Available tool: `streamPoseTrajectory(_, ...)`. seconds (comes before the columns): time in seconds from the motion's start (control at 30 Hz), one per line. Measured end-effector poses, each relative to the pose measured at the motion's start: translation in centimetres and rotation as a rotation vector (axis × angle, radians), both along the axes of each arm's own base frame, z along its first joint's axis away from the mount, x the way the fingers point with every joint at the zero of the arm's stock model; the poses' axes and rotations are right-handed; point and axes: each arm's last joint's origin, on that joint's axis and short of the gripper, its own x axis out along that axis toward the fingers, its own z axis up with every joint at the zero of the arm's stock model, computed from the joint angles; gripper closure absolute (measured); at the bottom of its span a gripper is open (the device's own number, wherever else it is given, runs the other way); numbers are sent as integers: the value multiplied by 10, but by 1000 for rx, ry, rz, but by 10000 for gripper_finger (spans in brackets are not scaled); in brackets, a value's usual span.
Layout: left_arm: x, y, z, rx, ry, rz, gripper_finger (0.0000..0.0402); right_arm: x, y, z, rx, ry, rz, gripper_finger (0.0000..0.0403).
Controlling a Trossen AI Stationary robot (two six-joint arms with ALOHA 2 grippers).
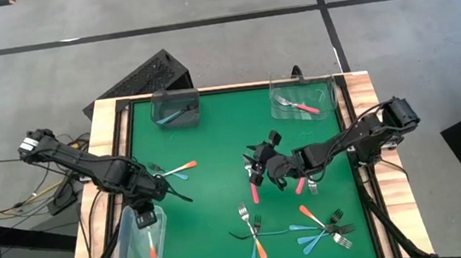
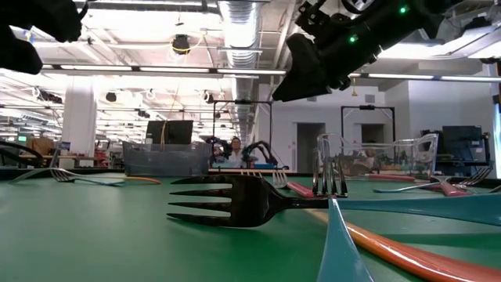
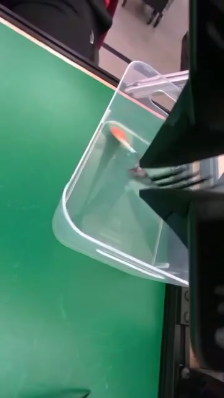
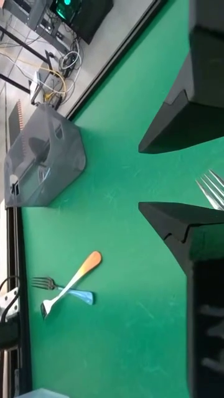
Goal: Sort silverware by color (type)
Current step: Put the orange fork into the white bin, then put the pink fork into the transparent bin
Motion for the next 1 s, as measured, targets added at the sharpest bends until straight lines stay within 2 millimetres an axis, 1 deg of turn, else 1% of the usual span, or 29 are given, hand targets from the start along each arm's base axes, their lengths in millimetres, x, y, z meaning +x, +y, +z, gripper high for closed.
streamPoseTrajectory(0.17,-1,0,0,-15,28,15,272,-1,0,-2,9,14,-6,231)
streamPoseTrajectory(0.3,-3,0,0,-25,42,5,232,-2,0,-2,20,11,-12,223)
streamPoseTrajectory(0.4,-4,0,1,-31,54,2,220,-3,0,0,19,15,-12,223)
streamPoseTrajectory(0.47,-7,2,6,-16,97,12,218,-5,-1,3,16,11,-10,223)
streamPoseTrajectory(0.6,-19,8,26,75,204,60,217,-11,-2,14,-30,35,14,224)
streamPoseTrajectory(0.67,-23,12,39,165,208,93,217,-14,-3,19,-58,54,28,224)
streamPoseTrajectory(0.73,-21,14,49,251,131,121,218,-16,-3,21,-83,74,40,224)
streamPoseTrajectory(0.8,-15,16,56,337,-3,139,219,-21,-4,21,-95,119,44,224)
streamPoseTrajectory(0.87,-5,17,59,421,-157,155,220,-28,-5,25,-88,141,41,226)
streamPoseTrajectory(1.0,21,15,60,555,-447,152,220,-50,-6,41,-71,180,34,229)
